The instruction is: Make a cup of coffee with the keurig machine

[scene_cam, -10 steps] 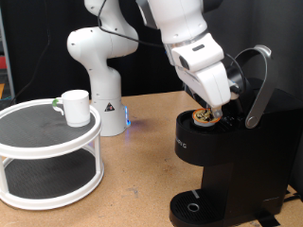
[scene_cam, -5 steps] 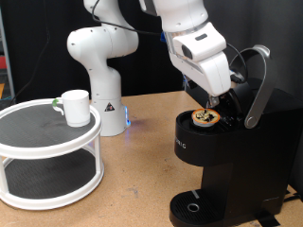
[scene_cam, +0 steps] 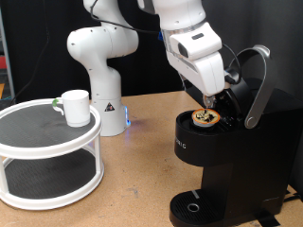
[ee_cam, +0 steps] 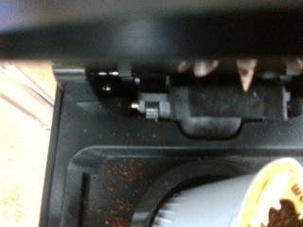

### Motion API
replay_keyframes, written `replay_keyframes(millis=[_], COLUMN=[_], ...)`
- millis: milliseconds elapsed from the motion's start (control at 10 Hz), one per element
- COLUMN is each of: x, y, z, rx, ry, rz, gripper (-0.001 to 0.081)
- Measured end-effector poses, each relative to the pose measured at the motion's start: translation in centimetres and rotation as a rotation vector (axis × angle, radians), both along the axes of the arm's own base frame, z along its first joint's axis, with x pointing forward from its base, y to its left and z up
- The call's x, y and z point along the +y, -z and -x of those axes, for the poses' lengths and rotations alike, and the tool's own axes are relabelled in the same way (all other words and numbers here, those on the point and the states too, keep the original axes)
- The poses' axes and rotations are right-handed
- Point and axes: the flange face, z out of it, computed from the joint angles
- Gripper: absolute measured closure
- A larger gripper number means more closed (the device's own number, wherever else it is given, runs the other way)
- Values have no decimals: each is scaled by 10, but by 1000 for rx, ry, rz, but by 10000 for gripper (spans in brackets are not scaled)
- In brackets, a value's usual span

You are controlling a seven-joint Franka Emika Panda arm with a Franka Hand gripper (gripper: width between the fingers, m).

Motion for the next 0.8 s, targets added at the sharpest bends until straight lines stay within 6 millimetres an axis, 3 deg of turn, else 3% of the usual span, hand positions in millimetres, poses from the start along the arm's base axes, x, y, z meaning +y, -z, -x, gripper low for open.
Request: replay_keyframes(millis=[800], x=[-14], y=[7], z=[2], rx=[11], ry=[7], rz=[27], gripper=[-2])
